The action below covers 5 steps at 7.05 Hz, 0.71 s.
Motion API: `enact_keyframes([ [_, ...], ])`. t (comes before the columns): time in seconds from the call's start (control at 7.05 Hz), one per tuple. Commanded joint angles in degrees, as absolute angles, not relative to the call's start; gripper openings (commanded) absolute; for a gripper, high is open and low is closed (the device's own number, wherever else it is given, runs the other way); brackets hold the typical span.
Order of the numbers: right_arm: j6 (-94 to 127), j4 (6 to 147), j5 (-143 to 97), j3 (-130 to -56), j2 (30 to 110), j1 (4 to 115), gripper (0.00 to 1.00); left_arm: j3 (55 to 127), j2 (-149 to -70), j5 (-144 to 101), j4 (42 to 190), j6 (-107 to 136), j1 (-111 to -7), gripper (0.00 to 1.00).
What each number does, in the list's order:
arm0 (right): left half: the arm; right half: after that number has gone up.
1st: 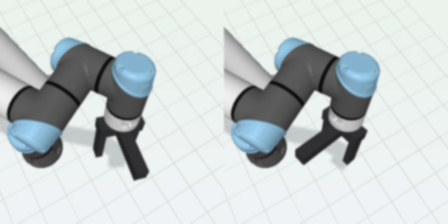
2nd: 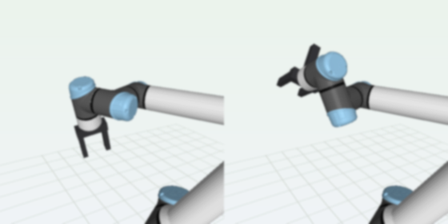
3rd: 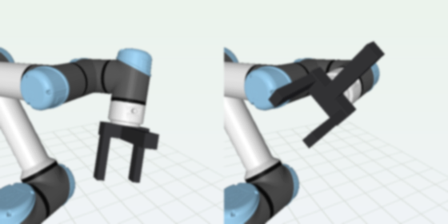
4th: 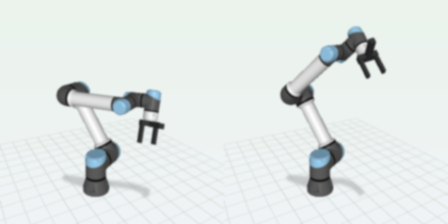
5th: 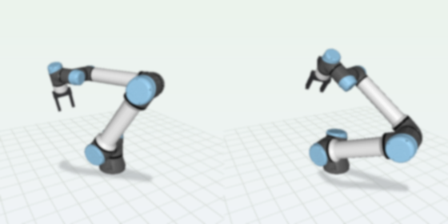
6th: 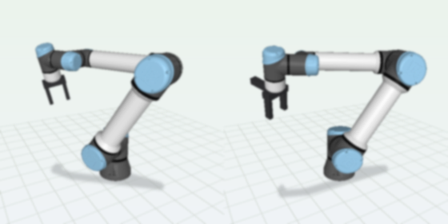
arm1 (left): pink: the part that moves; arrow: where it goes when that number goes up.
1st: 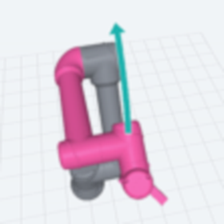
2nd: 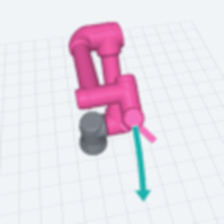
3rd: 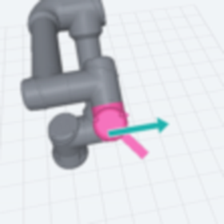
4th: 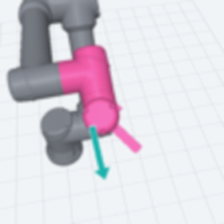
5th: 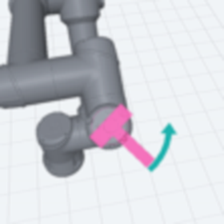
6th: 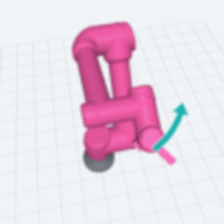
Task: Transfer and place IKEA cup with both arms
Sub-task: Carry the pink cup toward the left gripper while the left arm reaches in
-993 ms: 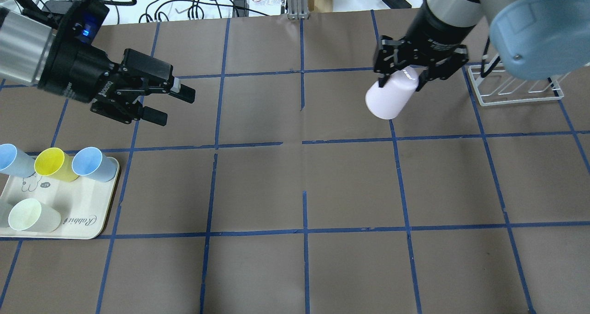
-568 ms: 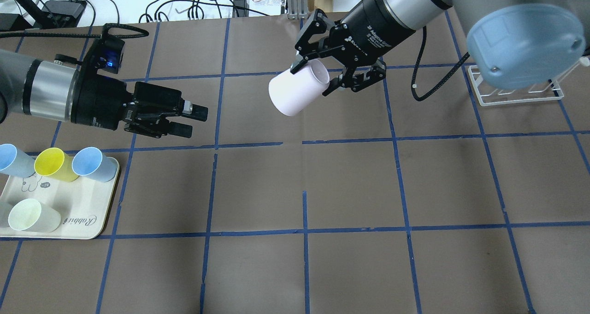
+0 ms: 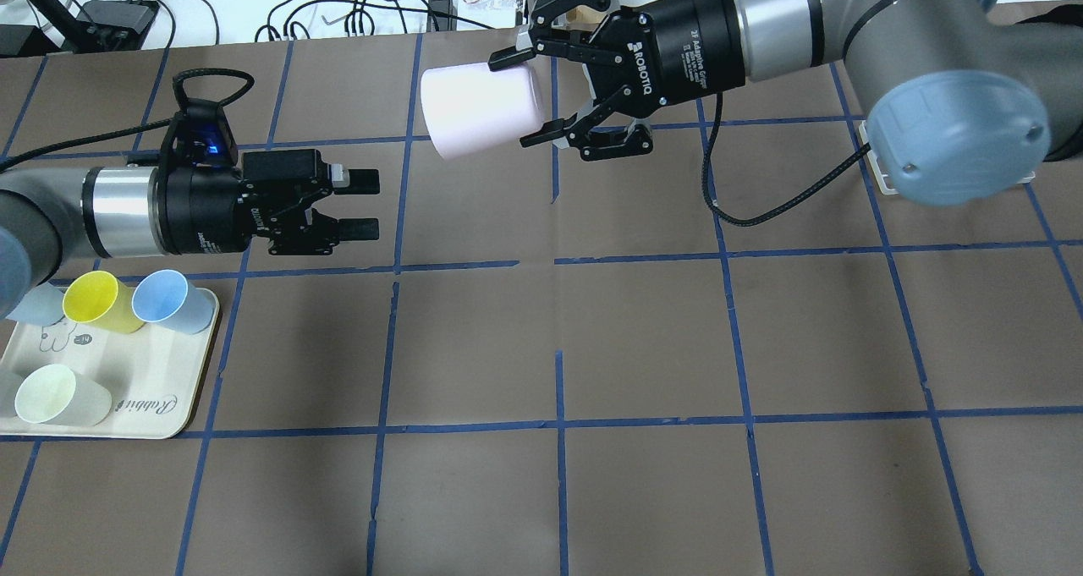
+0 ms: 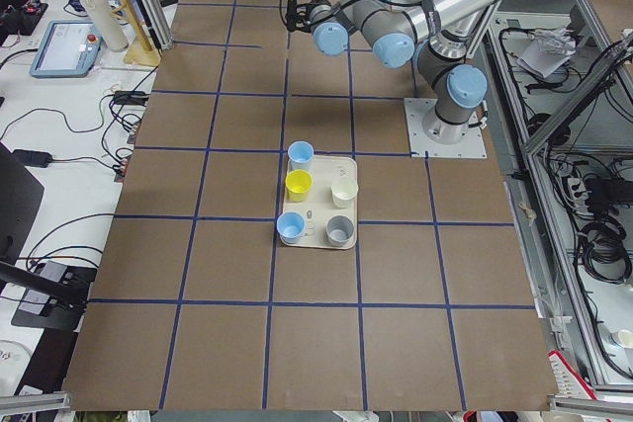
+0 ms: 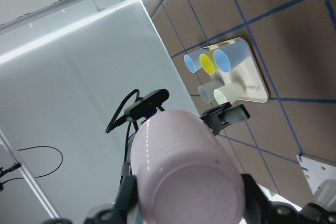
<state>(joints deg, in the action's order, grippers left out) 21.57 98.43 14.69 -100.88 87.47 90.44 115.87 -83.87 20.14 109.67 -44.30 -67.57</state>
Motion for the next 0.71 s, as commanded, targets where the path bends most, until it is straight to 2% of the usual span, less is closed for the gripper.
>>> enact_keyframes([
  [0.0,21.27,100.19,7.31,-104.58,87.19,90.35,0.00,115.75,-86.39,14.26,110.48,-44.38,-68.90,1.00],
  [0.57,21.36,100.55,4.66,-105.29,83.07,90.70,0.00,115.31,-87.54,7.31,110.74,-41.07,-71.17,1.00],
])
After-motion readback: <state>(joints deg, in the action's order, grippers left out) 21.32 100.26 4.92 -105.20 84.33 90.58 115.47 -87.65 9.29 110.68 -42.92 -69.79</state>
